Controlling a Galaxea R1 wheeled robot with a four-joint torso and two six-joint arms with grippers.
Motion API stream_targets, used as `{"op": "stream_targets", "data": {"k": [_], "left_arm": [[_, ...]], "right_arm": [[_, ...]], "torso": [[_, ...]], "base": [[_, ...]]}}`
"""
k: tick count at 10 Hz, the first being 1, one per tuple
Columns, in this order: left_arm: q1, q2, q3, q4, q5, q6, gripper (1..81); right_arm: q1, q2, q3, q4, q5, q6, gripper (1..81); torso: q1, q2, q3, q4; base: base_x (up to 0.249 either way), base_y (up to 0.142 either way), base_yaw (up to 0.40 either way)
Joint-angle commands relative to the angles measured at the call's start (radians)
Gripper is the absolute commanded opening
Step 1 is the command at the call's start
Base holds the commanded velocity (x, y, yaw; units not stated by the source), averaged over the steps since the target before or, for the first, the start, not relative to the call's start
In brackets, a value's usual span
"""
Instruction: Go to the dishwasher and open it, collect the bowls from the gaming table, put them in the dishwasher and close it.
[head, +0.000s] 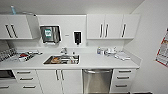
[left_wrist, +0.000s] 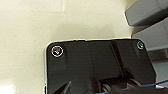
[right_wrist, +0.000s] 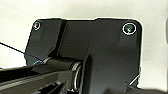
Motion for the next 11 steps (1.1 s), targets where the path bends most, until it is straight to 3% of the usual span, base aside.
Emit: {"op": "stream_targets", "data": {"k": [1, 11], "left_arm": [[-0.064, -0.013, 0.005, -0.007, 0.045, -0.004, 81.1], [-0.064, -0.013, 0.003, -0.007, 0.045, -0.004, 81.1]], "right_arm": [[0.065, -0.005, -0.006, 0.002, -0.052, -0.002, 81.1], [0.065, -0.005, -0.008, -0.001, -0.052, -0.002, 81.1]], "torso": [[0.000, 0.000, 0.000, 0.000], [-0.002, -0.001, 0.000, 0.000]], "base": [[0.088, 0.000, 0.000], [0.089, 0.000, 0.000]]}}
